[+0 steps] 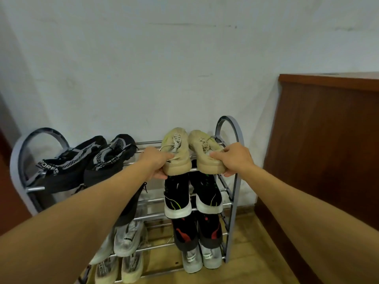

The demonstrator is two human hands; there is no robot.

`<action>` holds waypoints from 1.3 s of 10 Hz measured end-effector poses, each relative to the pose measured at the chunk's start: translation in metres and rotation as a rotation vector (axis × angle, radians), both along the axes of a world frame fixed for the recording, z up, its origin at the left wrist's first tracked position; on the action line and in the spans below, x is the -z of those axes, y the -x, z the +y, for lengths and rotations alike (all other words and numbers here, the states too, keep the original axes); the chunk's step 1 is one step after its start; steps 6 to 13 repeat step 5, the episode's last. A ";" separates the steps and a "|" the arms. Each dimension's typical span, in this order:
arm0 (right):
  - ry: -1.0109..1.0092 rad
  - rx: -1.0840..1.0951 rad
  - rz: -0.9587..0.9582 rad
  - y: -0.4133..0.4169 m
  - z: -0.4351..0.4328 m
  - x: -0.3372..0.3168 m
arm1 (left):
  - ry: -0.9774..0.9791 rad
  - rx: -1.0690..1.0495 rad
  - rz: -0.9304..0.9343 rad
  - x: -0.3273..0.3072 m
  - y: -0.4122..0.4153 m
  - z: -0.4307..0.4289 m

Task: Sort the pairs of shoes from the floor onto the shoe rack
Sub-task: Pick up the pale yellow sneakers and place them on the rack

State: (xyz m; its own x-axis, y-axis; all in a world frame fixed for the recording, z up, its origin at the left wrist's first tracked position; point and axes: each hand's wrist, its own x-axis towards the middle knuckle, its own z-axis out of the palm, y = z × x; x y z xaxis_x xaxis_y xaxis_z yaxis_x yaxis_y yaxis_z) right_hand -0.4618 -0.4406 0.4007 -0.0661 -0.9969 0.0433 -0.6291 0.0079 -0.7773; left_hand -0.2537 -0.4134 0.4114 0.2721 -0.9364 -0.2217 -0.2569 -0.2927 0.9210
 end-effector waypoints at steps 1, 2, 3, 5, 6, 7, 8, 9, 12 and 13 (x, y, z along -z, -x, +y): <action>-0.010 -0.028 0.071 0.000 0.002 0.002 | -0.004 -0.002 -0.148 -0.001 0.002 0.006; -0.090 -0.105 0.029 -0.004 0.015 -0.001 | -0.027 0.008 -0.162 -0.001 0.008 0.018; -0.101 -0.127 -0.009 -0.004 0.035 -0.005 | -0.041 0.042 -0.125 -0.007 0.014 0.041; -0.081 -0.135 0.058 0.000 0.082 -0.010 | -0.036 0.130 -0.123 -0.015 0.010 0.081; -0.081 -0.135 0.058 0.000 0.082 -0.010 | -0.036 0.130 -0.123 -0.015 0.010 0.081; -0.081 -0.135 0.058 0.000 0.082 -0.010 | -0.036 0.130 -0.123 -0.015 0.010 0.081; -0.081 -0.135 0.058 0.000 0.082 -0.010 | -0.036 0.130 -0.123 -0.015 0.010 0.081; -0.081 -0.135 0.058 0.000 0.082 -0.010 | -0.036 0.130 -0.123 -0.015 0.010 0.081; -0.081 -0.135 0.058 0.000 0.082 -0.010 | -0.036 0.130 -0.123 -0.015 0.010 0.081; -0.081 -0.135 0.058 0.000 0.082 -0.010 | -0.036 0.130 -0.123 -0.015 0.010 0.081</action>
